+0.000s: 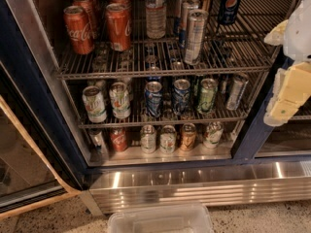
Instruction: Pick pepsi can from top shelf of fridge
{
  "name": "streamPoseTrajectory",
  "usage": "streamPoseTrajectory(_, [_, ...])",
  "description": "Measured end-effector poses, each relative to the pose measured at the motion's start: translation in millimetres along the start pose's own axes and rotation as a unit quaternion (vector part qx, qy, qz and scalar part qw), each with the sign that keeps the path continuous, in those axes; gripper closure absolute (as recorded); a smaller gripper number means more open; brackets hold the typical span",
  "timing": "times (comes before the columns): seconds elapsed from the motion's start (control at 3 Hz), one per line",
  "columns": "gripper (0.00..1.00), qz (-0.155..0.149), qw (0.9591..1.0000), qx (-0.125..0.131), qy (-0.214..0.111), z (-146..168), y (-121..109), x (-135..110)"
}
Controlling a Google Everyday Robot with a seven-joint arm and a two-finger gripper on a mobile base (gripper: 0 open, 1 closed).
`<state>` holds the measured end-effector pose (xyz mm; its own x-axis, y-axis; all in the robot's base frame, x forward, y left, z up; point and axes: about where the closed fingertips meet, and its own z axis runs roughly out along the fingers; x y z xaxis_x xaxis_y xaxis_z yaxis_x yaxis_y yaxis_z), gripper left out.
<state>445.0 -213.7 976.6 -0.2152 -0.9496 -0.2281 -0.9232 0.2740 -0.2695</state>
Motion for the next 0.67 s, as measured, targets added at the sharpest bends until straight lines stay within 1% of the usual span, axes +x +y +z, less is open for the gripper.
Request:
streamPoseTrajectory(0.33, [0.00, 0.013, 0.9992, 0.019, -0.032, 17, -17, -7])
streamPoseTrajectory(0.67, [0.02, 0.020, 0.9969, 0.041, -0.064, 33, -42, -18])
